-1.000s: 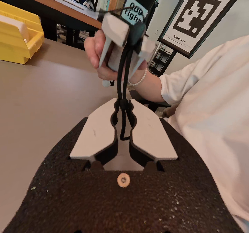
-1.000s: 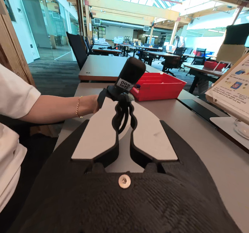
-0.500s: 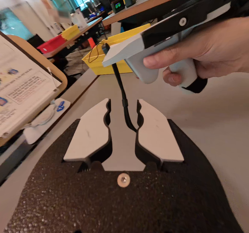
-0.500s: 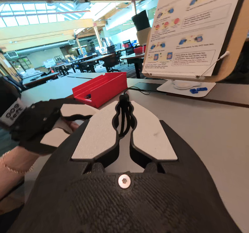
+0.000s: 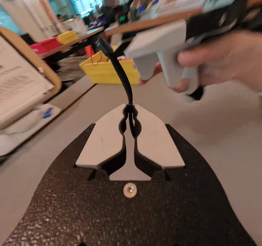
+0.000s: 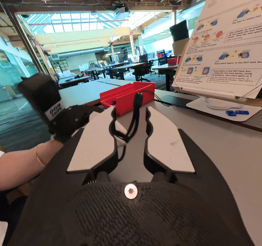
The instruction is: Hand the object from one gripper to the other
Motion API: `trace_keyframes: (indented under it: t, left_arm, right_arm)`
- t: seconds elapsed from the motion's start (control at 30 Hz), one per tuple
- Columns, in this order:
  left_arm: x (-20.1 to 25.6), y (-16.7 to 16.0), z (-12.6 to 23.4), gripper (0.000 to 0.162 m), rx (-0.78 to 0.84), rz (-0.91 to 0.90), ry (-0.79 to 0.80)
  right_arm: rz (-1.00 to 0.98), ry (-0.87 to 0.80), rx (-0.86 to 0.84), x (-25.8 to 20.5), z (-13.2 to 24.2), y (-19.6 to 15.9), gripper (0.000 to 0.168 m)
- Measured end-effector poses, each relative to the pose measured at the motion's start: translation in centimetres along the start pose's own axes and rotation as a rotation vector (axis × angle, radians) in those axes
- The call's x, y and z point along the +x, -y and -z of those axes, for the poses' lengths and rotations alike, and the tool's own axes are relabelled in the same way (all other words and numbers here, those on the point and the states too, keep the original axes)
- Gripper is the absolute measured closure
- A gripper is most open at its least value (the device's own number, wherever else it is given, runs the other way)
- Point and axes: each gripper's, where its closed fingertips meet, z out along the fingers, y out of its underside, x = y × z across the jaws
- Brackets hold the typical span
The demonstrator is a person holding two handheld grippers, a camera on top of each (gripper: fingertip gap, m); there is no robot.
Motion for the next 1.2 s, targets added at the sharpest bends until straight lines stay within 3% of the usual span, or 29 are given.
trace_keyframes:
  t: [0.07, 0.2, 0.3, 0.47, 0.73, 0.87, 1.07, 1.2]
  left_arm:
    - [0.8, 1.4, 1.1, 0.157, 0.138, 0.168, -0.212]
    - [1.3, 3.7, 4.8, 0.157, 0.418, 0.321, -0.535]
    - [1.4, 4.1, 6.6, 0.157, 0.538, 0.361, -0.66]
    - [1.7, 4.3, 7.8, 0.157, 0.633, 0.389, -0.756]
    - [4.0, 4.1, 8.5, 0.157, 0.634, 0.381, -0.914]
    - [4.2, 4.4, 9.3, 0.157, 0.657, 0.417, -0.989]
    - [4.6, 4.9, 10.4, 0.157, 0.683, 0.474, -1.105]
    - [5.1, 4.7, 10.8, 0.157, 0.677, 0.494, -1.174]
  right_arm:
    - [-0.004, 0.048, -0.061, 0.3, 0.5, -0.6, 0.114]
    - [-0.252, 0.301, -0.145, -1.7, 1.3, -1.9, 0.123]
    - [-0.465, 0.481, -0.187, -3.6, 1.5, -2.8, 0.127]
    - [-0.645, 0.68, -0.251, -6.0, 1.9, -3.8, 0.132]
    - [-0.806, 0.711, -0.105, -6.0, 0.3, -3.1, 0.125]
    - [-0.699, 0.67, -0.029, -5.0, 0.5, -2.4, 0.125]
    - [-0.259, 0.583, 0.009, -5.1, 1.0, -2.9, 0.118]
    - [-0.094, 0.576, 0.015, -5.6, 1.4, -2.8, 0.115]
